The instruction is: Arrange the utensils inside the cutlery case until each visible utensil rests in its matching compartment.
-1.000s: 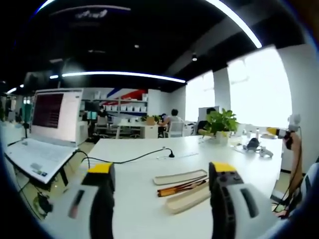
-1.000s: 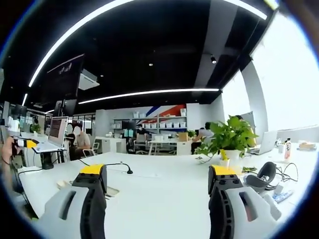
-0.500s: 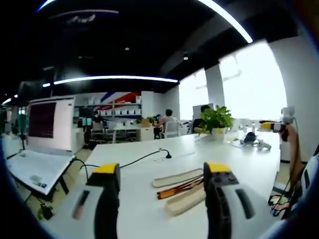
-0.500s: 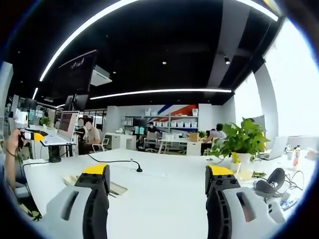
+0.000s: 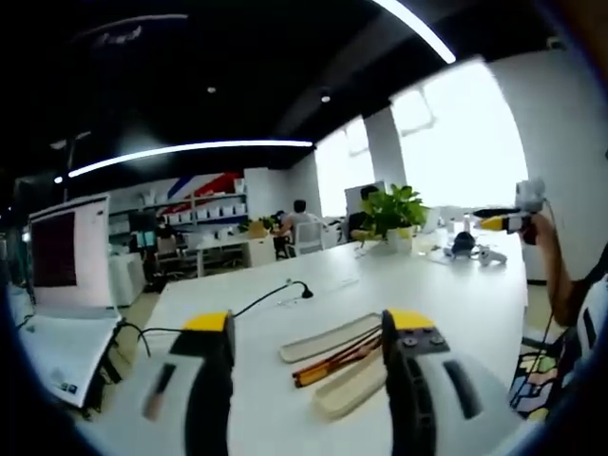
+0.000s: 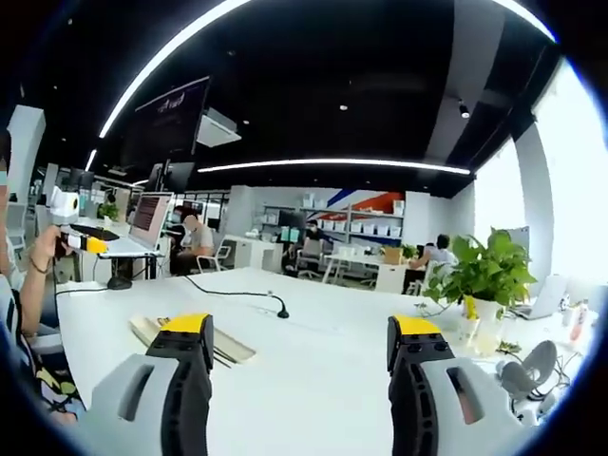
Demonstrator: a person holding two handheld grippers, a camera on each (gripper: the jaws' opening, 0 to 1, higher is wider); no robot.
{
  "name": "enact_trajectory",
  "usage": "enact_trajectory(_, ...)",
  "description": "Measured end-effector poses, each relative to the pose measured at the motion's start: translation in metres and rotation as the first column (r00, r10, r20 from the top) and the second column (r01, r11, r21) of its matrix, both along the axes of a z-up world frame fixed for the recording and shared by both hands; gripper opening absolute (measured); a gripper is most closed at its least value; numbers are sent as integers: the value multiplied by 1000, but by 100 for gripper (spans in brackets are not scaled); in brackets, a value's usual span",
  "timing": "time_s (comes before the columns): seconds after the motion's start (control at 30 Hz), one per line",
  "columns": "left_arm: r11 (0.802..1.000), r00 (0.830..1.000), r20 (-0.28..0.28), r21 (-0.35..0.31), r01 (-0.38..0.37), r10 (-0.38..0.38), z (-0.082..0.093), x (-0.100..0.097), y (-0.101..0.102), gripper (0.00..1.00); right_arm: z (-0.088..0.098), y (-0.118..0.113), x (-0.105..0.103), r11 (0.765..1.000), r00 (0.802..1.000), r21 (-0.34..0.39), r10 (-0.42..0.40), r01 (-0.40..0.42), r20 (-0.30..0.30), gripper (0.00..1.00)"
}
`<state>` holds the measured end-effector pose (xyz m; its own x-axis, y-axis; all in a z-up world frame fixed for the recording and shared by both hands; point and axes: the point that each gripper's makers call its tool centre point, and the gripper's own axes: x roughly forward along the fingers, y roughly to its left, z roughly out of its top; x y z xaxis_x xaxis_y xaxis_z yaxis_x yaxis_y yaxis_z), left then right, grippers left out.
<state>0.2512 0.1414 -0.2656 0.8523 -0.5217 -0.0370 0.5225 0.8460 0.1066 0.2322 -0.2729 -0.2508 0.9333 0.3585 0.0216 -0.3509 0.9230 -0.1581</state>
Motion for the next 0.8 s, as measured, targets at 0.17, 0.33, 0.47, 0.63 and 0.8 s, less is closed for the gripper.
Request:
enact_trajectory(0.17,993,1000,13,116,-5,3,-2,8,-1,61,5,20,5,996,997,-32,83,-82,5,69)
enact_trajectory(0.33,985,1000,6,175,6,-7,-2,18,-5,58,5,29,9,992,992,-42,122,-121,18,72)
enact_trajectory(0.47,970,999,-3,236,52,-53,-3,25,-11,53,2,35,14,989,990,-59,139,-138,19,72)
enact_trajectory(0.63,946,997,-35,314,74,-67,-12,36,-15,47,-7,48,21,978,981,-78,190,-192,-24,65)
enact_trajectory(0.8,932,995,-75,351,93,-71,-26,48,-22,45,-13,53,30,975,979,-90,198,-202,-53,65)
